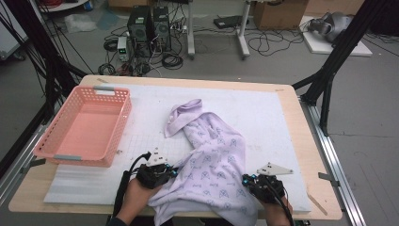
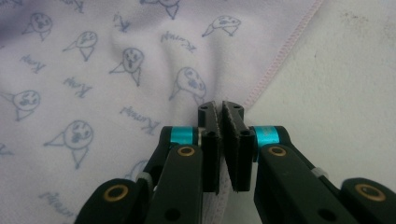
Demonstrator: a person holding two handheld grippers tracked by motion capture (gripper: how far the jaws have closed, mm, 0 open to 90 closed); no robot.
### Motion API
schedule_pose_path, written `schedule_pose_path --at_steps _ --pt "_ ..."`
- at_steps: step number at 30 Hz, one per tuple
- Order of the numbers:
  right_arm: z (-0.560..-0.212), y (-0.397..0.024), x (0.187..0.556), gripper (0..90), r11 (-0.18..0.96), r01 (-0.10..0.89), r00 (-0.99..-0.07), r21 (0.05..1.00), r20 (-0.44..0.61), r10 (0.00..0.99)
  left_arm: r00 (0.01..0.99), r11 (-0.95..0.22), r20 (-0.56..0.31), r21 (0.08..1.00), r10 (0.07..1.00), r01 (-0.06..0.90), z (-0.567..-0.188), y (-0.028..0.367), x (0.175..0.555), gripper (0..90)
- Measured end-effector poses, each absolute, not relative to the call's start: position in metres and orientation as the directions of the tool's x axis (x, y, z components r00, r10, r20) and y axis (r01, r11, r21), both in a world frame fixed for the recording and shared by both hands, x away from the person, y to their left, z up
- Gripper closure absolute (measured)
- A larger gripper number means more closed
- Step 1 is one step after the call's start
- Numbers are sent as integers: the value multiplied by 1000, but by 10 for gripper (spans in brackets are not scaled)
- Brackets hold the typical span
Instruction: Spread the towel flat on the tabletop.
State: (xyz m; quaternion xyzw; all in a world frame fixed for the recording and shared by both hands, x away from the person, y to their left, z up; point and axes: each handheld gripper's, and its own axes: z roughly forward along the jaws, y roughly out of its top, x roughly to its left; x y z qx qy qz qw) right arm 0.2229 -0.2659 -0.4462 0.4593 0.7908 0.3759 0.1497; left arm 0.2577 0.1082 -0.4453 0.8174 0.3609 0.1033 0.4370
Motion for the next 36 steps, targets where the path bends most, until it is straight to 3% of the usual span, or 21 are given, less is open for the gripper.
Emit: schedule_pose_path --at_steps 13,15,17,19,22,36 --pt "-439 -280 178 839 336 643 -593 688 170 787 761 -301 -212 828 614 473 -434 144 199 852" --pt "-438 -282 170 786 324 638 -595 699 180 783 752 -271 -229 836 618 478 -437 150 193 775" --pt "-435 -282 166 689 311 623 -587 718 166 792 729 -226 -237 850 643 476 -440 155 192 604" --pt "-433 -283 168 606 279 609 -562 743 154 813 713 -217 -219 858 666 466 -440 160 196 529" --pt "-432 -285 176 551 247 579 -528 777 127 840 679 -172 -227 867 698 467 -441 172 202 499" --pt "-434 -277 233 520 237 561 -501 794 97 860 641 -111 -250 877 726 468 -437 184 241 491"
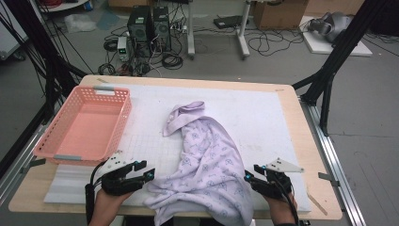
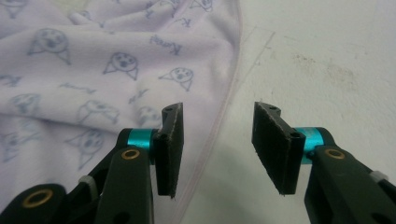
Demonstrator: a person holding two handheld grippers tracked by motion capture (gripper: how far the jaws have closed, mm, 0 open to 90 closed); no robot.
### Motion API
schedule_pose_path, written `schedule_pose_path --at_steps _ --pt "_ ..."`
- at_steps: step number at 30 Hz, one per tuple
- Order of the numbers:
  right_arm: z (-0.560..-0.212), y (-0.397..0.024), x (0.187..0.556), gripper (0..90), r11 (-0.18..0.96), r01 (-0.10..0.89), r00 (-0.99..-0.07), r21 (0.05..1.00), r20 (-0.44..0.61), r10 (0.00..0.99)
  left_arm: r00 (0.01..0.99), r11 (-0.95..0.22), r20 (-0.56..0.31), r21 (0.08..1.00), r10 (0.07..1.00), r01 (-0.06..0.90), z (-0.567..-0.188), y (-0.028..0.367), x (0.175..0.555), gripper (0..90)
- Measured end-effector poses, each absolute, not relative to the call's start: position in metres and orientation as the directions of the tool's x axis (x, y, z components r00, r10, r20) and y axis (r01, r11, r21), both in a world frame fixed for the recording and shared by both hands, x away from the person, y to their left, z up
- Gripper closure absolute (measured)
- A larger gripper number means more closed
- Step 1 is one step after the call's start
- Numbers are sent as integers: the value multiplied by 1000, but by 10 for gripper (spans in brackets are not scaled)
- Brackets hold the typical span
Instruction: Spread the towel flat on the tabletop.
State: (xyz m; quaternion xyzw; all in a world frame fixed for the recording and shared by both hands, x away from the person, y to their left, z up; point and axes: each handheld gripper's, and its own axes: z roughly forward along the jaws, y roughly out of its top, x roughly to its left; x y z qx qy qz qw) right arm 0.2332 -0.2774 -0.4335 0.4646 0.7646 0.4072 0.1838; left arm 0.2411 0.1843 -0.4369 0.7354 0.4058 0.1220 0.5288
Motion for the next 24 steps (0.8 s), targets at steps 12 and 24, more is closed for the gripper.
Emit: schedule_pose_path --at_steps 12,24 --pt "-445 -249 296 295 334 557 -562 761 49 826 652 -115 -265 870 710 479 -439 172 290 465" --pt "-439 -274 285 844 388 612 -570 689 44 820 659 -125 -252 875 708 468 -441 166 305 466"
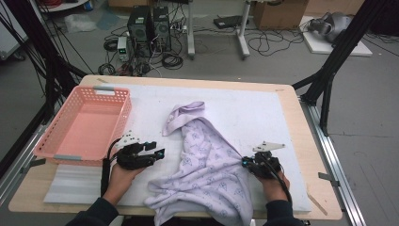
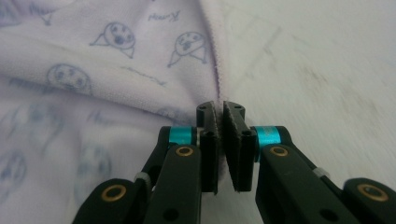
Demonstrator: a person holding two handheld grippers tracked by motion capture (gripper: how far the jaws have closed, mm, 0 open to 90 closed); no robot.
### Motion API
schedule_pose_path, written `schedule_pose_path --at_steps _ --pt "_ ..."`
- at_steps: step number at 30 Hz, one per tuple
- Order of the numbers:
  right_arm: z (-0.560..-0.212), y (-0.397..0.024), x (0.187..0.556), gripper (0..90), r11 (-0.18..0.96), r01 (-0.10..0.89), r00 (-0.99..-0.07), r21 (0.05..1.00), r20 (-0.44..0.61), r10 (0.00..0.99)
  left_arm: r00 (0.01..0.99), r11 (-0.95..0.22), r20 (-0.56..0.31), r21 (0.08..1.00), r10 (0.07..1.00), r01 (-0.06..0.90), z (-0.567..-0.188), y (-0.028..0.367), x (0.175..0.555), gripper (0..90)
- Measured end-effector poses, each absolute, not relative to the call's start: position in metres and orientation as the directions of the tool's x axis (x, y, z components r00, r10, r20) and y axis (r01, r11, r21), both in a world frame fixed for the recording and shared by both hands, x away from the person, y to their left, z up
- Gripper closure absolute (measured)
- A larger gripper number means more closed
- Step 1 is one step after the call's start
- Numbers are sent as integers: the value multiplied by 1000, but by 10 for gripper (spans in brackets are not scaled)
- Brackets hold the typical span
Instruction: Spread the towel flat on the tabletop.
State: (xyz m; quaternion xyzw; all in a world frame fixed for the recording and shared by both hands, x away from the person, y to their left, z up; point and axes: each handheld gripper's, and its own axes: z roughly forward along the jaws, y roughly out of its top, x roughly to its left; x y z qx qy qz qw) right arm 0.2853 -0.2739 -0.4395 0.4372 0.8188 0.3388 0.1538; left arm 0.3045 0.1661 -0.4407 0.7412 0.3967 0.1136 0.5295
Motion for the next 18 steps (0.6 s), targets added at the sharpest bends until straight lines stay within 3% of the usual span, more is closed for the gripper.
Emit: schedule_pose_path --at_steps 4,7,9,18 --pt "-436 -292 265 827 385 613 -562 689 38 826 662 -132 -244 876 709 464 -440 164 305 462" --pt "-431 -298 261 676 320 575 -555 753 71 829 658 -128 -247 875 711 467 -441 163 306 458" --pt "-430 -299 261 630 267 551 -569 790 122 813 660 -136 -244 873 711 469 -441 163 306 457" --pt "-429 -294 264 446 228 520 -551 823 120 826 657 -139 -243 870 713 473 -441 165 307 454"
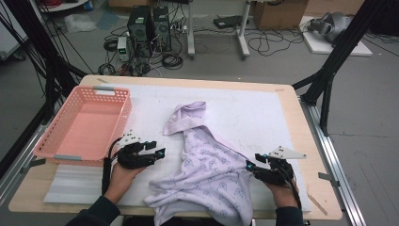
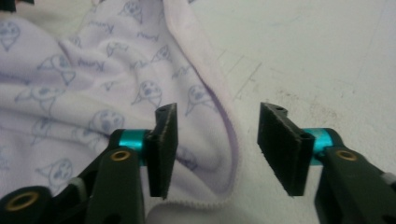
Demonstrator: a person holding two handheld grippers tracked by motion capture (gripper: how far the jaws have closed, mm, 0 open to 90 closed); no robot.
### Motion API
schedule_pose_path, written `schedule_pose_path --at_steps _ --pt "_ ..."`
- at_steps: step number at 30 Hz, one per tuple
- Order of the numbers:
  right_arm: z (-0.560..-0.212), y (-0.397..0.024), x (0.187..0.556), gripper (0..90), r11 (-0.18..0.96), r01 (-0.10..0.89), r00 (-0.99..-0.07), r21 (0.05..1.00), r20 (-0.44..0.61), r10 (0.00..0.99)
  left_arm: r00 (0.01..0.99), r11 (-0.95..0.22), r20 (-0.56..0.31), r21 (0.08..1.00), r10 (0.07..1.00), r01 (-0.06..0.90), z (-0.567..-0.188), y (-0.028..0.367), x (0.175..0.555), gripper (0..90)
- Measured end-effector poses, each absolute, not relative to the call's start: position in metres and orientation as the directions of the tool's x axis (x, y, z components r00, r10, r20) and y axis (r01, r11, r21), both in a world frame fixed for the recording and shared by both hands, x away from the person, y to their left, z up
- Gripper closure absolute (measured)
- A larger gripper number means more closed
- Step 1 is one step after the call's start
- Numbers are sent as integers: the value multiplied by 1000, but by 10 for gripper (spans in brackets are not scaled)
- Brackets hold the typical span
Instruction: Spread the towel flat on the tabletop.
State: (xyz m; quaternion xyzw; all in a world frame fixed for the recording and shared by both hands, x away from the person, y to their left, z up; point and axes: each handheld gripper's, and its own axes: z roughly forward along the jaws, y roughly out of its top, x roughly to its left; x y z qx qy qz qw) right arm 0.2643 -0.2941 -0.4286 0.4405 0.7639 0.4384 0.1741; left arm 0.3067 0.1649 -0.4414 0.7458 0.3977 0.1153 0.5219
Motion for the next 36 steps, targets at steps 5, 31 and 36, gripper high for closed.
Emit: schedule_pose_path --at_steps 5,31,36 --pt "-429 -288 267 401 222 514 -546 829 116 830 659 -144 -238 870 714 471 -441 165 306 452" --pt "-438 -271 284 846 372 609 -554 700 40 831 658 -151 -247 861 712 486 -444 165 304 466" --pt "-430 -291 270 802 361 625 -534 692 42 844 655 -140 -255 862 712 487 -444 163 305 503"
